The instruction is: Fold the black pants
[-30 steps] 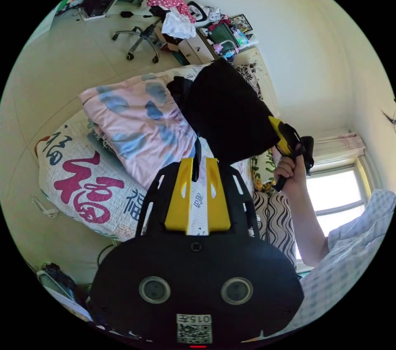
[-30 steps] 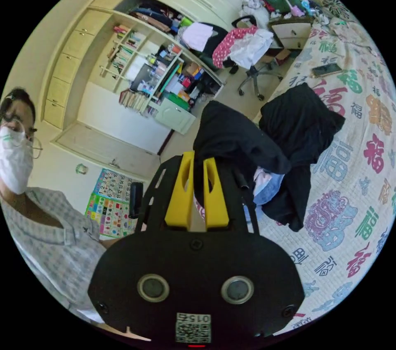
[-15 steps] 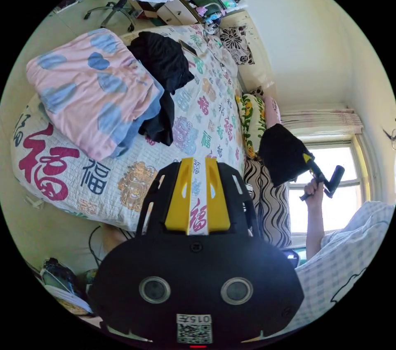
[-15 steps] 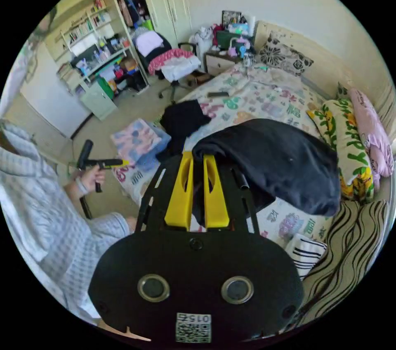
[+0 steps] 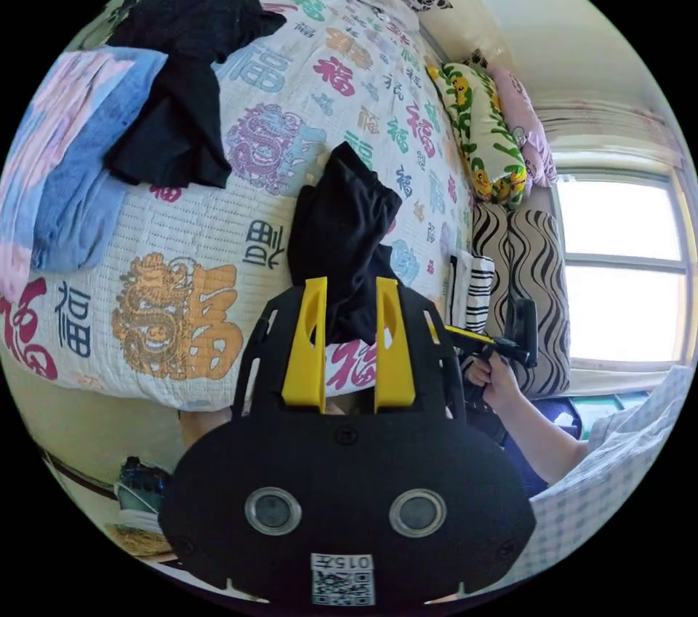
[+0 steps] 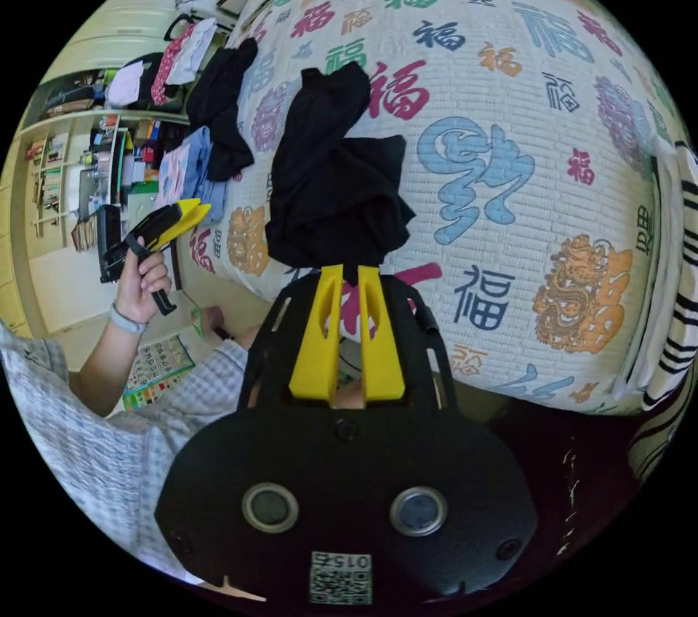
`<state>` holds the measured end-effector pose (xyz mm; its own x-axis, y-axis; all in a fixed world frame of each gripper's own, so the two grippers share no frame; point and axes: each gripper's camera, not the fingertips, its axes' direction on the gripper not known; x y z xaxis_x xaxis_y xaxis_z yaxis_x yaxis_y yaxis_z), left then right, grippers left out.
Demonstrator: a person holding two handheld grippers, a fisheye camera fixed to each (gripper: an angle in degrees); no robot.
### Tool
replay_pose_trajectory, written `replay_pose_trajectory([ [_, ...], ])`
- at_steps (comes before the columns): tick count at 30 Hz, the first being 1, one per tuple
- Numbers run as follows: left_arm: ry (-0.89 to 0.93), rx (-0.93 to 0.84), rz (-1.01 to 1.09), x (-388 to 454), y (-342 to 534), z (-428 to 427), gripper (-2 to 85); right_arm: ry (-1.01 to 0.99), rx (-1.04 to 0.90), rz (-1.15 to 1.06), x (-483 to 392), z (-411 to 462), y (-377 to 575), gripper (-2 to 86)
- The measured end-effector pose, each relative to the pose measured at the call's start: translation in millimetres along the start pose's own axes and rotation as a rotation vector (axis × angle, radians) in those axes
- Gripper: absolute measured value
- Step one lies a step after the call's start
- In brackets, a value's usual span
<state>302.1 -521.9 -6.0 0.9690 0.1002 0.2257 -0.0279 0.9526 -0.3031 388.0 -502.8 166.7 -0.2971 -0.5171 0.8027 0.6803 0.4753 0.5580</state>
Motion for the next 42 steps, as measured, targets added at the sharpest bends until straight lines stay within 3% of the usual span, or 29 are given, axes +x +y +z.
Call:
replay_pose_trajectory([
  [4, -0.068, -0.048, 0.126, 49.3, -43.9, 55.2, 12.9, -0.093, 0.07, 0.046, 59.4, -16.6, -20.3, 9.0],
  [9, -0.437, 0.029, 0.329, 119.8, -69.1, 122.4, 14.2, -0.135, 0.076, 0.068, 100.7, -9.0, -43.0, 8.9],
  [14, -0.69, -0.103, 0.385, 137.7, -89.7, 201.4, 9.4, -0.149, -0.026, 0.13, 138.1, 0.2, -37.9, 0.2],
  [16, -0.641, -0.103, 0.364, 129.5, -90.5, 198.9, 5.6, -0.134, -0.024, 0.138, 153.4, -5.4, -29.9, -0.4],
  [23, -0.219, 0.314, 0.199, 74.4, -54.2, 47.1, 1.1, -0.277, 0.174, 0.225, 234.1, -60.4, 1.5, 2.0],
  [26, -0.253, 0.436, 0.112, 27.7, -18.6, -12.1, 0.9, -0.295, 0.171, 0.218, 252.7, -70.4, -3.2, 8.4],
  [32, -0.391, 0.258, -0.175, -89.7, 31.3, -25.8, 1.9, -0.248, 0.114, 0.062, 238.1, -64.8, -34.0, 10.4],
  [34, -0.366, 0.195, -0.26, -121.5, 43.1, -14.2, 2.8, -0.192, 0.071, 0.008, 224.7, -58.7, -44.8, 12.5],
  [37, -0.29, 0.241, -0.426, -157.4, 64.5, -9.5, 5.7, -0.078, 0.013, 0.033, 219.2, -42.5, -62.3, 13.7],
  [42, -0.128, 0.314, -0.537, -196.3, 85.6, -6.0, 7.9, -0.24, -0.073, 0.183, 243.7, -16.3, -87.0, 3.1],
])
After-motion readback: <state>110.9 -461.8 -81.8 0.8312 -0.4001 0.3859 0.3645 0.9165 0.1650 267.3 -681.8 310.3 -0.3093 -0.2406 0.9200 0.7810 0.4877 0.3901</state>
